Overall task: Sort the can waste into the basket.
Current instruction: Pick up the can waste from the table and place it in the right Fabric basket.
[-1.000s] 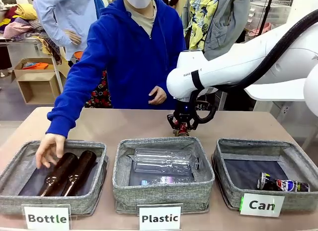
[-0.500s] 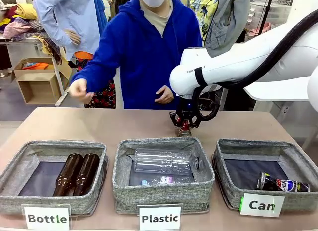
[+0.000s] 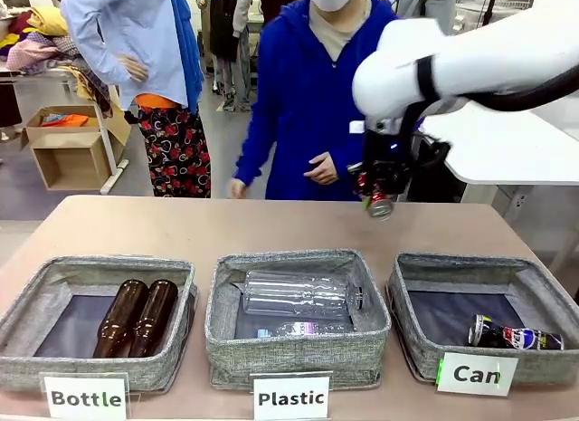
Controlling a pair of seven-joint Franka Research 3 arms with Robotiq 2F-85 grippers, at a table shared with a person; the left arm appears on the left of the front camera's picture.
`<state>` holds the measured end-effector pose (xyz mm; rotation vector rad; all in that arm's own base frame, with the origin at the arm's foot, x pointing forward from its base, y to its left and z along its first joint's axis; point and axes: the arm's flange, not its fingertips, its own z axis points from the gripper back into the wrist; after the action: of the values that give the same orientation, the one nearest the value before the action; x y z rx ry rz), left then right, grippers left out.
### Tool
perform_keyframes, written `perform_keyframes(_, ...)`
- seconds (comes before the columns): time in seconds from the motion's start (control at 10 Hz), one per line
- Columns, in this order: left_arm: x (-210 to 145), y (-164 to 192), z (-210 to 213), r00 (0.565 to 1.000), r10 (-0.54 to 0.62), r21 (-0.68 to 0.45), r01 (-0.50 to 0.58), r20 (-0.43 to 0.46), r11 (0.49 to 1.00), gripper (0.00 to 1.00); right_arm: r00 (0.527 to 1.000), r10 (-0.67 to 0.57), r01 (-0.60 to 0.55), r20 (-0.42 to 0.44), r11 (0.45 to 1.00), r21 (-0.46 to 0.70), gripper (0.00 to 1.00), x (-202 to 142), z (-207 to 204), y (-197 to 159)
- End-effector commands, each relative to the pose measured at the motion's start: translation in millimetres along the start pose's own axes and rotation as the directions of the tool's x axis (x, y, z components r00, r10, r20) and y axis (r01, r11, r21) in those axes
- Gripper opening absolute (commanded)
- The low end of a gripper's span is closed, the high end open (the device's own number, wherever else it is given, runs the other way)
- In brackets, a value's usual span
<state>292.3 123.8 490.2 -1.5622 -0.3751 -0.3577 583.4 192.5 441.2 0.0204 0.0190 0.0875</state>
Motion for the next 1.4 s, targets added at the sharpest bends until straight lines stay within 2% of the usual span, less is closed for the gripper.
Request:
perform_keyframes(0.0, 5.8, 35.7, -23.4, 0.996, 0.036, 0.015, -0.035, -0.084, 0.999, 1.0, 0.989, 0.147, -0.147, 0.001, 0.989, 0.006, 0.0, -53.9, 33.1, -35.1)
perform_keyframes(0.1, 2.8, 50.5, -35.5, 0.993, 0.054, 0.013, -0.053, -0.103, 0.998, 1.0, 0.951, 0.299, -0.3, -0.082, 0.954, -0.002, 0.0, -77.8, 45.2, -47.4)
perform_keyframes(0.2, -1.0, 69.6, -46.1, 0.988, 0.079, 0.06, -0.072, -0.129, 0.996, 1.0, 0.847, 0.501, -0.508, -0.179, 0.861, 0.007, 0.0, -106.7, 53.1, -58.2)
perform_keyframes(0.3, -3.7, 87.6, -54.0, 0.991, 0.083, 0.145, -0.067, -0.108, 0.987, 1.0, 0.765, 0.607, -0.617, -0.214, 0.786, 0.022, 0.0, -131.0, 55.1, -67.4)
perform_keyframes(0.4, -3.2, 99.2, -56.0, 0.988, 0.11, 0.13, -0.096, -0.106, 0.987, 1.0, 0.691, 0.678, -0.698, -0.251, 0.716, 0.01, 0.0, -152.8, 52.7, -77.5)
perform_keyframes(0.5, 2.0, 77.7, -53.8, 0.989, 0.099, 0.075, -0.091, -0.112, 0.993, 1.0, 0.559, 0.778, -0.81, -0.286, 0.586, 0.009, 0.0, -170.6, 48.3, -87.4)
perform_keyframes(0.6, 2.0, 77.7, -53.8, 0.989, 0.099, 0.075, -0.091, -0.112, 0.993, 1.0, 0.411, 0.865, -0.899, -0.287, 0.436, 0.028, 0.0, -186.3, 42.7, -100.6)
perform_keyframes(0.7, 2.0, 77.7, -53.8, 0.989, 0.099, 0.075, -0.091, -0.112, 0.993, 1.0, 0.303, 0.916, -0.944, -0.264, 0.327, 0.052, 0.0, -196.0, 35.9, -111.7)
perform_keyframes(0.8, 2.0, 77.7, -53.8, 0.989, 0.099, 0.075, -0.091, -0.112, 0.993, 1.0, 0.254, 0.945, -0.959, -0.205, 0.274, 0.077, 0.0, -199.1, 28.1, -123.5)
perform_keyframes(0.9, 2.0, 77.7, -53.8, 0.989, 0.099, 0.075, -0.091, -0.112, 0.993, 1.0, 0.229, 0.963, -0.965, -0.14, 0.243, 0.099, 0.0, -202.1, 21.9, -132.3)
perform_keyframes(1.1, 2.0, 77.7, -53.8, 0.989, 0.099, 0.075, -0.091, -0.112, 0.993, 1.0, 0.228, 0.973, -0.967, -0.045, 0.231, 0.106, 0.0, -207.6, 11.6, -145.9)
perform_keyframes(1.3, 2.0, 77.7, -53.8, 0.989, 0.099, 0.075, -0.091, -0.112, 0.993, 1.0, 0.228, 0.973, -0.968, -0.038, 0.23, 0.102, 0.0, -207.4, 8.9, -148.9)
